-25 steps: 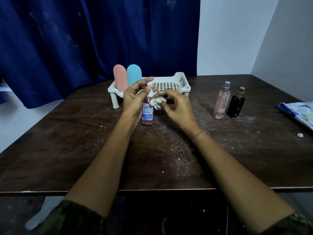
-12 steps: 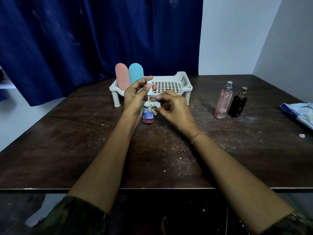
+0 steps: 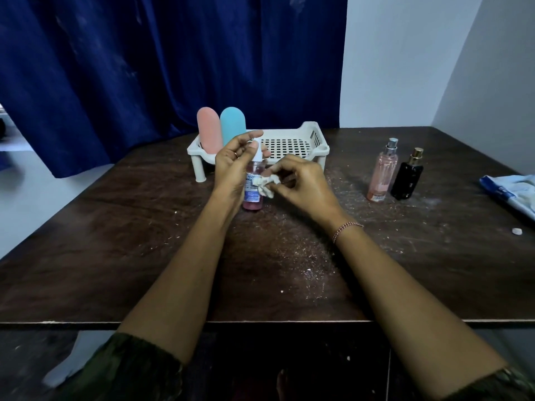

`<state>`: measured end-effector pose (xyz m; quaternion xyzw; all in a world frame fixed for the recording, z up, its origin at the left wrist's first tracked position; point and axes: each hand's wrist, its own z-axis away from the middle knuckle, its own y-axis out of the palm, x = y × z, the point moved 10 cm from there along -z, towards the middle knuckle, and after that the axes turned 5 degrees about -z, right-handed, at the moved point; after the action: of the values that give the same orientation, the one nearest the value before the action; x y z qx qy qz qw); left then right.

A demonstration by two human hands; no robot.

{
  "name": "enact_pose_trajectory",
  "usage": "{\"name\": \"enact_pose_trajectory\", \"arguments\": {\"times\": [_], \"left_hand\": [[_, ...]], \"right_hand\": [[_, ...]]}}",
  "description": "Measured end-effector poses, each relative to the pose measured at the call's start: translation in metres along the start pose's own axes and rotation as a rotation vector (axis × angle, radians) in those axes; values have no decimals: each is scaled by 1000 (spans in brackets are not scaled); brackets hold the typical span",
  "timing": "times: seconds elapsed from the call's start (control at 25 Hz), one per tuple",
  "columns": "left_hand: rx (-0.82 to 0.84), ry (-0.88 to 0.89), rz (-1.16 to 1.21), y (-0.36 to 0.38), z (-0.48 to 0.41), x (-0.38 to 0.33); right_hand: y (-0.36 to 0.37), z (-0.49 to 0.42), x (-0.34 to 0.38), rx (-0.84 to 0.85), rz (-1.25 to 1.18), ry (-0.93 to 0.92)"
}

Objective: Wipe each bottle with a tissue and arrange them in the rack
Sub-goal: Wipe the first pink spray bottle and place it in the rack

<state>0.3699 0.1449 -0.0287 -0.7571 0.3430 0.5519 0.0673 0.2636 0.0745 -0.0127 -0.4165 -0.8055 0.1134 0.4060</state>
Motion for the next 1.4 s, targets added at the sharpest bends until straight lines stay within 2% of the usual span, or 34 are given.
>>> {"name": "enact_pose_trajectory", "arguments": {"times": [0.24, 0.32, 0.44, 0.56, 0.68, 0.84, 1.12, 1.24, 1.4], "left_hand": [[-66, 11, -39, -5, 2, 0], [-106, 6, -51, -11, 2, -1], [-130, -30, -21, -14, 2, 1], [-53, -65, -4, -3, 4, 3], [-29, -91, 11, 5, 4, 4], [-122, -103, 99, -7, 2, 0], [-342, -186, 333, -38, -4, 7], [-350, -285, 442, -44, -7, 23], [-290, -346, 521, -32, -1, 23]], "right_hand": [[34, 9, 3, 276, 82, -10], [35, 10, 3, 300, 93, -17], [26, 7, 4, 215, 36, -10], [7, 2, 2, 45, -42, -9], [-3, 2, 4, -33, -52, -15], [1, 4, 13, -10, -80, -44], [17, 6, 40, 55, 91, -242], [14, 5, 43, 6, 79, -271], [5, 3, 34, -27, -63, -182]]}}
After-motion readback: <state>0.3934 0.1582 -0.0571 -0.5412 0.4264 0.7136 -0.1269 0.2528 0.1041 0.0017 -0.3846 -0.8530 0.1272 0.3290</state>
